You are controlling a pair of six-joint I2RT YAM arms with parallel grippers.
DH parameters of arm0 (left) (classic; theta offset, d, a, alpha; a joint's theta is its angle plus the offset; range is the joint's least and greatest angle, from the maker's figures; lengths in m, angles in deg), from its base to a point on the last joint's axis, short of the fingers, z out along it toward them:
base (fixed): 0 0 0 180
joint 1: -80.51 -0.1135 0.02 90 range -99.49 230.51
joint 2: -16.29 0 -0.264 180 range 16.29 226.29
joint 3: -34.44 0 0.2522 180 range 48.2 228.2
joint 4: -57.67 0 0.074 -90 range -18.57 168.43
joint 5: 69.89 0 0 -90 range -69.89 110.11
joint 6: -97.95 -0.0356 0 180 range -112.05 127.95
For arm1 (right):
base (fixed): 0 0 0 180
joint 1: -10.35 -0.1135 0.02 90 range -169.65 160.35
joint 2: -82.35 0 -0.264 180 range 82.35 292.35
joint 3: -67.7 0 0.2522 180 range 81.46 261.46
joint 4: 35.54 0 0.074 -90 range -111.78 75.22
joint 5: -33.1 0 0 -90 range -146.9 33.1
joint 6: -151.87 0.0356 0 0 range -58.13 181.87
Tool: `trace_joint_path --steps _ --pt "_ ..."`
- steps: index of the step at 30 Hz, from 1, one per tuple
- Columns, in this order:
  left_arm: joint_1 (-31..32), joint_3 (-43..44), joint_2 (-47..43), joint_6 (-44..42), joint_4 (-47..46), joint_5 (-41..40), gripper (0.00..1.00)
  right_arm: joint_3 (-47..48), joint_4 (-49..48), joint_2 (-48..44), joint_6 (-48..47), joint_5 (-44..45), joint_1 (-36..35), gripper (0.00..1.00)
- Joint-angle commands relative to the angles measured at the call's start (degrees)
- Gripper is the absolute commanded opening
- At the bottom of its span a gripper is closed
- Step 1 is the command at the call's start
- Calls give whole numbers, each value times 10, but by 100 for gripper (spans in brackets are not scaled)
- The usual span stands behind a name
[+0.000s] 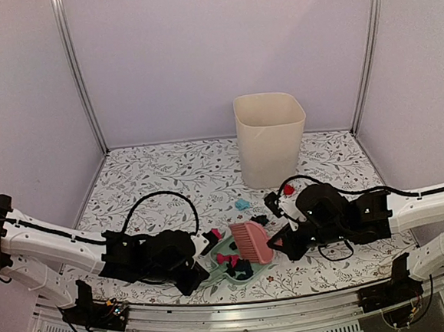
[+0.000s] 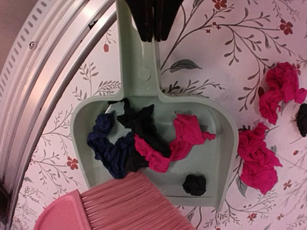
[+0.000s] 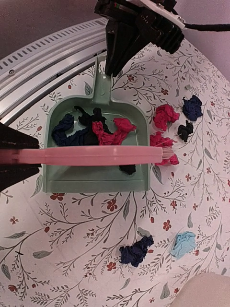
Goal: Sweep away the paper scraps from the table
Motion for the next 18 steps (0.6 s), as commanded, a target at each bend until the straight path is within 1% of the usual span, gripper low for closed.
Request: trace_joint_path --steps 1,5,7,13,18 --pt "2 -11 5 -13 -22 -13 0 10 8 -37 -4 36 -1 0" --pt "1 -9 3 -16 -28 -22 0 45 85 -43 22 132 -1 0" --pt "1 -10 -1 -17 -32 -27 0 54 104 -49 35 162 -1 0" --pt "2 -16 -29 -23 -35 -28 0 45 109 -106 44 194 -1 0" --pt "2 8 -67 -32 1 -42 0 33 118 -167 64 241 -1 0"
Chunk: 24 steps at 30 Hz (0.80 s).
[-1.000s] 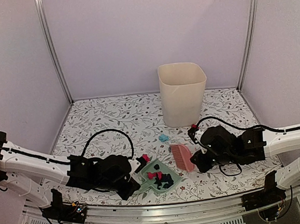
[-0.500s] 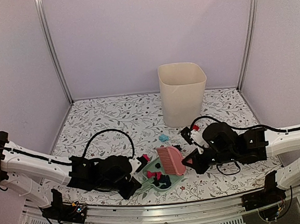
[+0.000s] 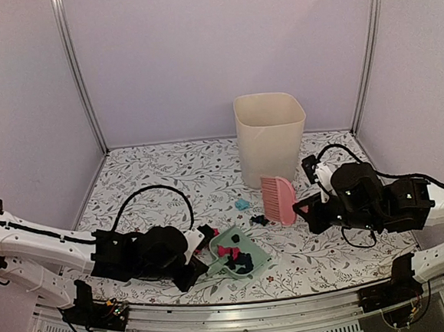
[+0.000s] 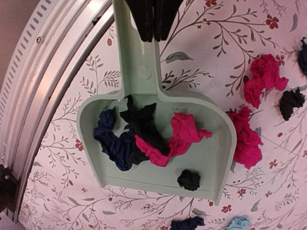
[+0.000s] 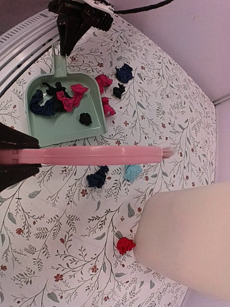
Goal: Sweep away the paper scraps from the table
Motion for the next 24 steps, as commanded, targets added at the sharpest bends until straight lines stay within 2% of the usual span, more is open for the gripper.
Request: trace_joint_path --steps 1,15,24 --pt "1 23 -42 -17 28 -24 0 -5 12 -50 27 70 -1 0" --pt "-3 133 -97 -46 126 -98 0 -9 130 -123 134 236 2 0" --pt "-30 249 -90 -86 160 -127 0 -17 153 -108 175 243 46 0"
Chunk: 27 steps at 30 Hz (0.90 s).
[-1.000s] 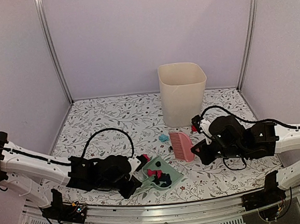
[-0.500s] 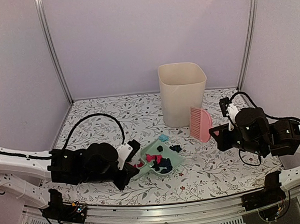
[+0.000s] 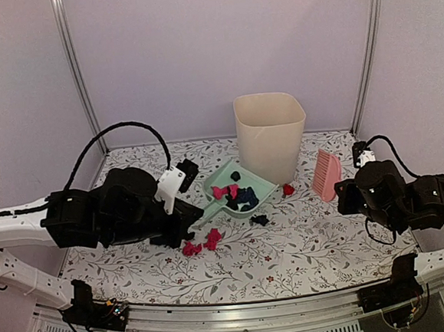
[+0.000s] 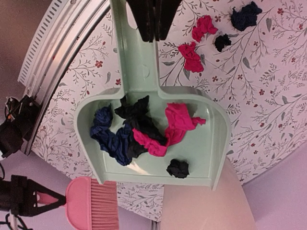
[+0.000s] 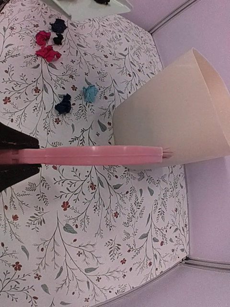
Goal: Sweep away the paper scraps from the table
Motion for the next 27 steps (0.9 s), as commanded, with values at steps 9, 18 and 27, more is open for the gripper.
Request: trace_joint_path --steps 9,18,27 --pt "-71 216 92 -101 32 -45 0 -29 17 9 32 12 29 0" --pt "-146 357 207 -207 -1 -59 0 -41 14 14 38 3 38 0" --pt "-181 478 343 -372 -67 -112 0 -49 2 2 28 -11 38 0"
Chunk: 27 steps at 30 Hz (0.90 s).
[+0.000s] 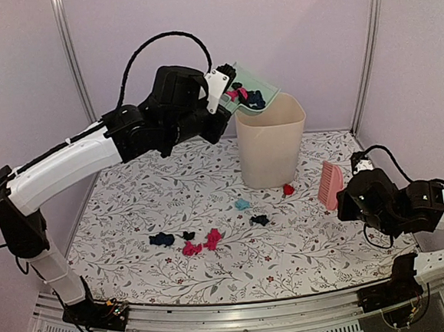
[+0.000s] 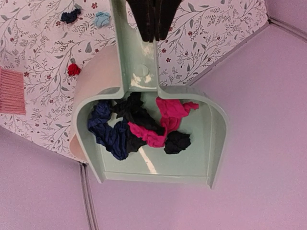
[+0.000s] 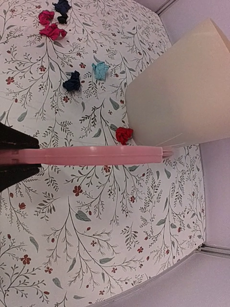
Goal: Sweep away the paper scraps from the table
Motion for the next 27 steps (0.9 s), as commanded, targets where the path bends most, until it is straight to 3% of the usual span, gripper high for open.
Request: trace_joint_path --steps 1,6,17,27 --pt "-20 55 53 -113 -63 -39 0 -11 -15 -17 -3 -3 2 0" --pt "-25 114 114 -200 -96 -74 0 -15 -14 -36 -7 -6 2 0" --pt "-27 113 187 -438 -310 -159 0 -14 -13 -44 -12 -10 2 0" --pt "-14 64 223 -773 -594 -209 0 -12 -13 -40 -13 -7 2 0"
